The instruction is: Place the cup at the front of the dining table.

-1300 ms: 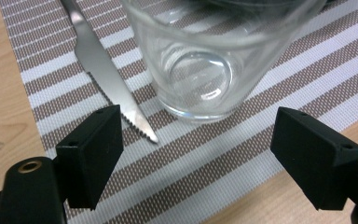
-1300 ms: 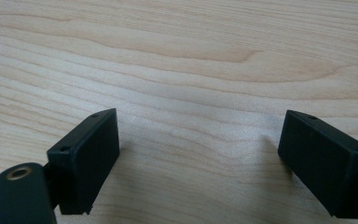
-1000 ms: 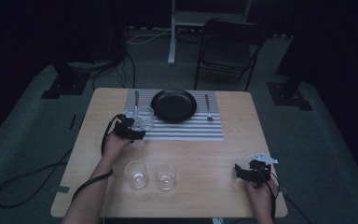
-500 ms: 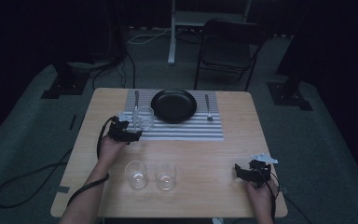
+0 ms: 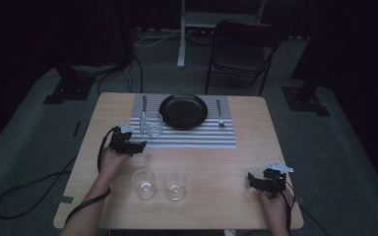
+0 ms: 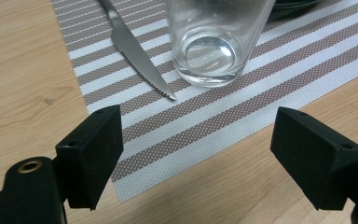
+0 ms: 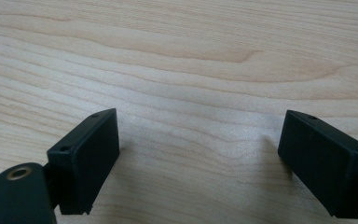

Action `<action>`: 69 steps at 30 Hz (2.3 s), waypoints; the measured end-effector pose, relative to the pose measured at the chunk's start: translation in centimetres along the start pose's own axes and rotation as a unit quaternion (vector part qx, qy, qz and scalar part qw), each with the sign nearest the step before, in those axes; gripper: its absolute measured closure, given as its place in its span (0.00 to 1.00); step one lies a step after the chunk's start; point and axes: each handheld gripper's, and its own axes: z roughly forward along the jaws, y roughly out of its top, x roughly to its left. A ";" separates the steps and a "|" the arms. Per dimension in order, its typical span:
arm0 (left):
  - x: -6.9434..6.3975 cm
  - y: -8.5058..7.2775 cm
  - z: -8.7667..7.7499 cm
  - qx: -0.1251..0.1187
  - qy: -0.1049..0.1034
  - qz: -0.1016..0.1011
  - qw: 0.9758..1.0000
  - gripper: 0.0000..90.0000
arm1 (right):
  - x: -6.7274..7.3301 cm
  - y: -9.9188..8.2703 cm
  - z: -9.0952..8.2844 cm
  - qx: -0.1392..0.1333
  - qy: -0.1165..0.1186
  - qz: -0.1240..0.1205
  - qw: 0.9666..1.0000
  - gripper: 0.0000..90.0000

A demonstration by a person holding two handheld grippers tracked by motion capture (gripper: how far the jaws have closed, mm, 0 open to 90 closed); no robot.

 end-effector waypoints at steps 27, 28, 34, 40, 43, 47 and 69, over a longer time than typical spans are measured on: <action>0.4 -3.3 -3.3 -0.010 0.001 0.000 1.000 0.20 | 0.0 0.0 0.0 0.000 0.000 0.000 1.000 0.13; 0.4 -3.3 -3.3 -0.010 0.001 0.000 1.000 0.20 | 0.0 0.0 0.0 0.000 0.000 0.000 1.000 0.13; 0.6 -4.4 -3.8 -0.017 -0.007 -0.015 1.000 0.20 | 0.0 0.0 0.0 0.000 0.000 0.000 1.000 0.13; 0.9 -5.4 -4.3 -0.016 0.002 -0.019 1.000 0.20 | 0.0 0.0 0.0 0.000 0.000 0.000 1.000 0.13; 1.1 -5.8 -4.7 -0.020 0.001 -0.024 0.999 0.20 | 0.0 0.0 0.0 0.000 0.000 0.000 1.000 0.13; 1.1 -6.1 -5.1 -0.022 0.005 -0.023 0.999 0.20 | 0.0 0.0 0.0 0.000 0.000 0.000 1.000 0.13; 2.3 -9.4 -7.3 -0.023 0.033 -0.045 0.998 0.20 | 0.0 0.0 0.0 0.000 0.000 0.000 1.000 0.13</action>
